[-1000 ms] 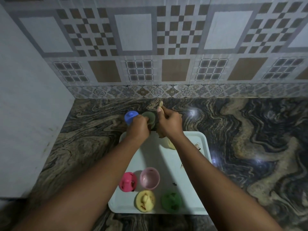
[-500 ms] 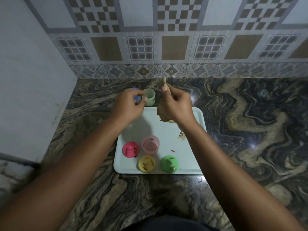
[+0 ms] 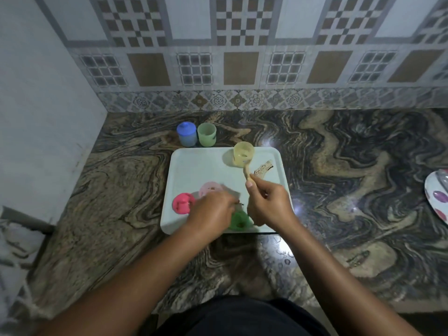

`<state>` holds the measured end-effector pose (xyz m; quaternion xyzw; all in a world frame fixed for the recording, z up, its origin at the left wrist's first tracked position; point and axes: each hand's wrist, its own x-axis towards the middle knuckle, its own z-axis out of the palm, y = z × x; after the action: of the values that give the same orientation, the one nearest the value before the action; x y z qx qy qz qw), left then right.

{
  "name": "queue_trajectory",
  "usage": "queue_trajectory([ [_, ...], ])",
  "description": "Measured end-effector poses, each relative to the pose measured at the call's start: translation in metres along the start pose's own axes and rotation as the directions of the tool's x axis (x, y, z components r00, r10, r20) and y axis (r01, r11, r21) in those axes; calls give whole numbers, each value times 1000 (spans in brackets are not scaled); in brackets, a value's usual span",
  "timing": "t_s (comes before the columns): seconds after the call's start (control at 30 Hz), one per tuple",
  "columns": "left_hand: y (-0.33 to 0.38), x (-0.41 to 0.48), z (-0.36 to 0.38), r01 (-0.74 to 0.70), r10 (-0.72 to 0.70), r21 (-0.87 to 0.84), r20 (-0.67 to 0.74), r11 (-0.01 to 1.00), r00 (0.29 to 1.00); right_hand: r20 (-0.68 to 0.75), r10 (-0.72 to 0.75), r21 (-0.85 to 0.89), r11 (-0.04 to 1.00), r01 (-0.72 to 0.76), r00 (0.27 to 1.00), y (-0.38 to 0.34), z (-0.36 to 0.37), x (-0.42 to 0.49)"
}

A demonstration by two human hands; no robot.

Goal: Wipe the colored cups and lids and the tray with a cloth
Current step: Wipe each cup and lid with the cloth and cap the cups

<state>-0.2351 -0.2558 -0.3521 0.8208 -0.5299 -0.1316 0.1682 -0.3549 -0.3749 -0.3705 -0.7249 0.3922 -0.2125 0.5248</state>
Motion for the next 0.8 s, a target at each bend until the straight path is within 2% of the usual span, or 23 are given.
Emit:
queue_trajectory([
  [0.07, 8, -7, 12, -26, 16, 149, 70, 988, 997, -11, 40, -93, 995, -41, 999, 19, -2, -8],
  [0.2, 12, -11, 23, -38, -2, 287, 136, 957, 991, 8, 96, -143, 985, -94, 995, 29, -5, -19],
  [0.37, 9, -4, 31, -42, 23, 288, 69, 957, 997, 19, 99, -146, 985, -96, 995, 28, -7, -27],
  [0.57, 14, 4, 37, -106, 93, 291, 57, 951, 994, 30, 110, -118, 987, -106, 994, 31, -12, -27],
  [0.7, 11, 9, 32, -97, 113, 221, -60, 970, 992, -2, 103, -2, 995, -103, 995, 36, -17, -28],
  [0.8, 14, 17, 14, 4, -12, -39, -208, 999, 978, 29, 85, 221, 971, -89, 996, 25, -14, -33],
])
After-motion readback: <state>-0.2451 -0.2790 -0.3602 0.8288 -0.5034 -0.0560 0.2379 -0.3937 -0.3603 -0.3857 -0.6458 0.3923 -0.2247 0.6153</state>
